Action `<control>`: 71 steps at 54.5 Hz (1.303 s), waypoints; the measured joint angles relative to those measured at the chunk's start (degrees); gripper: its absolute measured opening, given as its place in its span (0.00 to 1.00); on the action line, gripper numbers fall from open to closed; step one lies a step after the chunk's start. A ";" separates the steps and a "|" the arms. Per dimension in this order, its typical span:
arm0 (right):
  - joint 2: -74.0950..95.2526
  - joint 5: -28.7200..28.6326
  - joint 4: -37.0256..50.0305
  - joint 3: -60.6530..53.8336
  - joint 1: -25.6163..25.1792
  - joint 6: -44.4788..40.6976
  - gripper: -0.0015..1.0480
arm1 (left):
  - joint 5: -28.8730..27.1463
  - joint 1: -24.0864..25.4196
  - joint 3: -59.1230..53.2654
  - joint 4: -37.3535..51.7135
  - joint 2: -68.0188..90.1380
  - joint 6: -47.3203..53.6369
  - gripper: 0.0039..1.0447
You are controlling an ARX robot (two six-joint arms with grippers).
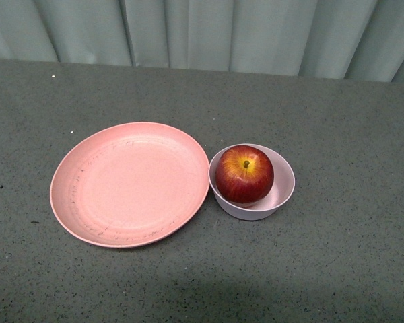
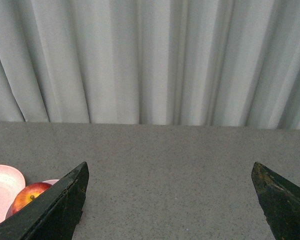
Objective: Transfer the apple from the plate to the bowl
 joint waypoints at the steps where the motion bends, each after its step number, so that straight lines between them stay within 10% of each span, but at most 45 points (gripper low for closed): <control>1: 0.00 0.00 0.00 0.00 0.00 0.00 0.91 | 0.00 0.00 0.00 -0.02 0.00 0.00 0.03; 33: -0.02 -0.02 0.00 0.00 0.00 0.00 0.91 | -0.02 0.00 0.00 -0.04 -0.04 0.09 0.96; 71: -0.02 0.00 0.00 0.00 0.00 -0.02 0.91 | -0.02 0.00 0.00 -0.04 -0.04 0.07 0.94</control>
